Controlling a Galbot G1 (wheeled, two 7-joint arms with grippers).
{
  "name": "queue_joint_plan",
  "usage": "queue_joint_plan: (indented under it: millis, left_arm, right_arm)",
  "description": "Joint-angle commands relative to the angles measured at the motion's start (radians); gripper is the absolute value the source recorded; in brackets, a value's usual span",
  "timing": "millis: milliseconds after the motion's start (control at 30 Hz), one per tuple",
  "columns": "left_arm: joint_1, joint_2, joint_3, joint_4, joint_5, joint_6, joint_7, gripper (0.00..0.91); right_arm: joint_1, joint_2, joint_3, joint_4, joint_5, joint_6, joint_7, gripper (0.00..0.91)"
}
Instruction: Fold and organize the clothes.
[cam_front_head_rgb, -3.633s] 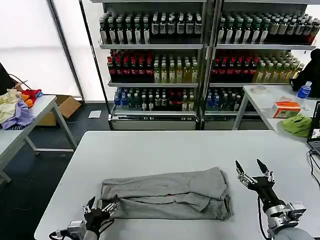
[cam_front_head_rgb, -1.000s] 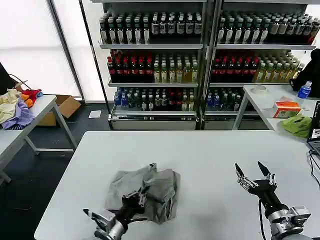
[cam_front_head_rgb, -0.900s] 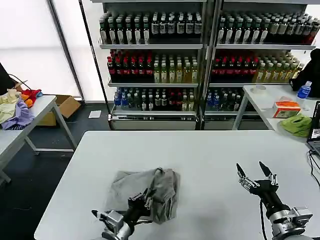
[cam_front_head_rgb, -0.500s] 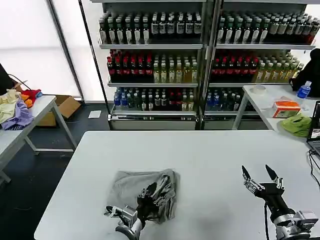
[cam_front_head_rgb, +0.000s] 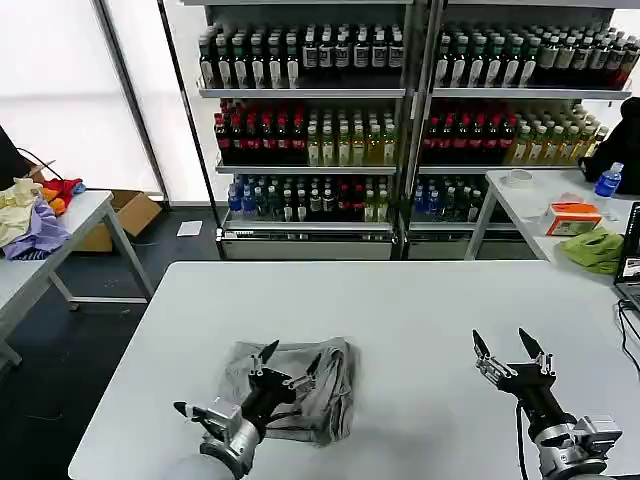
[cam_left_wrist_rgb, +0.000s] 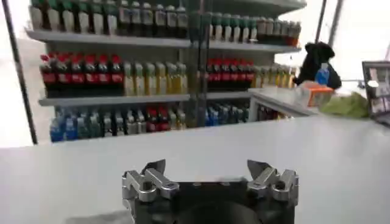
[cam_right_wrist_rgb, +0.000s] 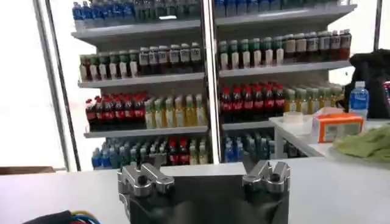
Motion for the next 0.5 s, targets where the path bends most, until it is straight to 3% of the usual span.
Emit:
queue_joint_plan:
  millis: [33,500]
  left_arm:
    - [0.110,-0.007,-0.284,-0.061,-0.100,0.036,-0.011,0.907]
    - [0.068,-0.110,-0.191,0.207,-0.056,0.056,-0.105,0.907]
  right_arm:
    - [0.006,-0.022,-0.008,-0.011,0.006,0.008,-0.018,0.907]
    - [0.018,-0.009,-0.050,-0.033,-0.003,0.020,-0.020,0.907]
